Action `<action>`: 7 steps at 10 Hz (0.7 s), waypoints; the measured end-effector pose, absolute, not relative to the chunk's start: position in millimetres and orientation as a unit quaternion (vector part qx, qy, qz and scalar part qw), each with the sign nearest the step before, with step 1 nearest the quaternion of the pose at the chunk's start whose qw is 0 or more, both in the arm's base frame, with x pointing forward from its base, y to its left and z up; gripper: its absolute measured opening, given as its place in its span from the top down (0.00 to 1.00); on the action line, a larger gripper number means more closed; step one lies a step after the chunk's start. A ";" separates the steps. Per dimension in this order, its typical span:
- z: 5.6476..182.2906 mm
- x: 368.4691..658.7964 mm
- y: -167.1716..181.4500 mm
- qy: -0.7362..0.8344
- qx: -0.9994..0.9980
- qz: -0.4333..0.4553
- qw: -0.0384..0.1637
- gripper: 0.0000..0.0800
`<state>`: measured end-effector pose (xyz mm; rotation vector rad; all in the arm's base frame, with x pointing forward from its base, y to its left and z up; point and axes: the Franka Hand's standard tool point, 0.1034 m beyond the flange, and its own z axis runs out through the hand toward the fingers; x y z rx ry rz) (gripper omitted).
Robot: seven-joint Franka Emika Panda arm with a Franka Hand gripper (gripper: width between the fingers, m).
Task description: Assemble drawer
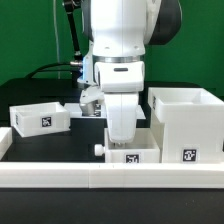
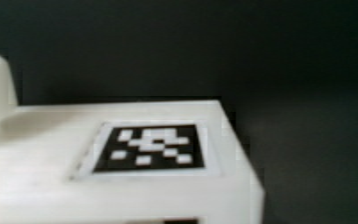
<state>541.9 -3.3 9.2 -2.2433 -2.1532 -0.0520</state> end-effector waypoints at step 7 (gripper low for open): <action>8.4 542.9 -3.8 -0.680 -0.733 -0.017 0.012 0.95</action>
Offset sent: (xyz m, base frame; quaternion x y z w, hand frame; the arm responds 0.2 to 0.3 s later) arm 0.0000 0.0000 0.0000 0.0000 0.0000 0.0000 1.0000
